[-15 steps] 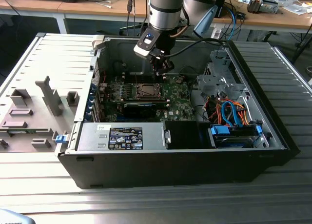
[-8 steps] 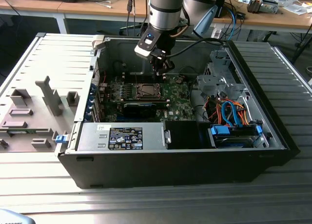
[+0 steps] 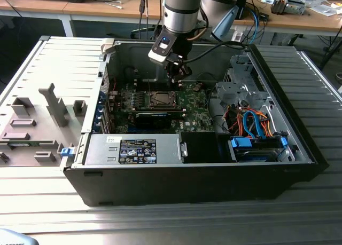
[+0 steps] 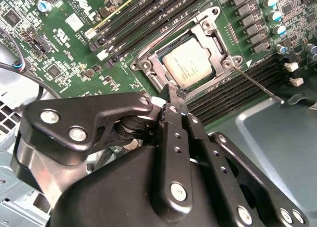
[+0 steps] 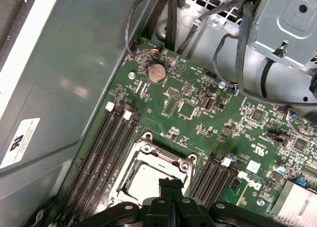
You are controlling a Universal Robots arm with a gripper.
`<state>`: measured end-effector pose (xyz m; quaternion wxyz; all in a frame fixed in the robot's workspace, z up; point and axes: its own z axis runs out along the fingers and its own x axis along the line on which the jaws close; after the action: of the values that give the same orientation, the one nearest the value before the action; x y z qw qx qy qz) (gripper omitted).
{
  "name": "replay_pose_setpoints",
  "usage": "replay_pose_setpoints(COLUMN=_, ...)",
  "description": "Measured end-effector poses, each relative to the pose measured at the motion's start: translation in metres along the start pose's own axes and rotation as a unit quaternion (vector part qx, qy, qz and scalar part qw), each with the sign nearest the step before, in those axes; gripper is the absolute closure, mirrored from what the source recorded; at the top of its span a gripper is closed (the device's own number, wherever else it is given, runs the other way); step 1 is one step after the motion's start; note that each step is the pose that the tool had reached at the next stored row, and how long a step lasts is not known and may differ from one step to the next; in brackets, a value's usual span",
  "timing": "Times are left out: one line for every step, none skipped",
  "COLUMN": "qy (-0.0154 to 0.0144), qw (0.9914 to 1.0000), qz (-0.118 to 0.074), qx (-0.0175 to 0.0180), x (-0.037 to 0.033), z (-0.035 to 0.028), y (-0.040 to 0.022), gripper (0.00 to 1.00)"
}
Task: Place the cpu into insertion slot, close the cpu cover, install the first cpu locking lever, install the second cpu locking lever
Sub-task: 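Install the first cpu locking lever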
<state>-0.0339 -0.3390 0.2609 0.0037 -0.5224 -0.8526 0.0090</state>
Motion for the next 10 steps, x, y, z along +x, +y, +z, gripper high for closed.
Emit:
replay_pose_setpoints(qy=0.0, qw=1.0, qz=-0.002, qx=0.0, x=0.0, z=0.0, y=0.0, gripper=0.89)
replay_pose_setpoints(qy=-0.0001, qw=0.99999, qz=-0.004, qx=0.0, x=0.0, z=0.0, y=0.0, gripper=0.89)
replay_pose_setpoints(qy=-0.0001, qw=0.99999, qz=-0.005, qx=0.0, x=0.0, z=0.0, y=0.0, gripper=0.89)
replay_pose_setpoints(qy=-0.0001, qw=0.99997, qz=-0.007, qx=0.0, x=0.0, z=0.0, y=0.0, gripper=0.89)
replay_pose_setpoints(qy=-0.0002, qw=0.99996, qz=-0.009, qx=0.0, x=0.0, z=0.0, y=0.0, gripper=0.89)
replay_pose_setpoints(qy=-0.0002, qw=0.99995, qz=-0.01, qx=0.0, x=0.0, z=0.0, y=0.0, gripper=0.89)
replay_pose_setpoints(qy=-0.0002, qw=0.99994, qz=-0.011, qx=0.0, x=0.0, z=0.0, y=0.0, gripper=0.89)
replay_pose_setpoints(qy=-0.0002, qw=0.99993, qz=-0.012, qx=-0.0001, x=0.0, z=0.0, y=0.0, gripper=0.89)
replay_pose_setpoints(qy=-0.0003, qw=0.99991, qz=-0.014, qx=0.0, x=0.0, z=0.0, y=0.0, gripper=0.89)
replay_pose_setpoints(qy=-0.0003, qw=0.99989, qz=-0.015, qx=0.0, x=0.0, z=0.0, y=0.0, gripper=0.89)
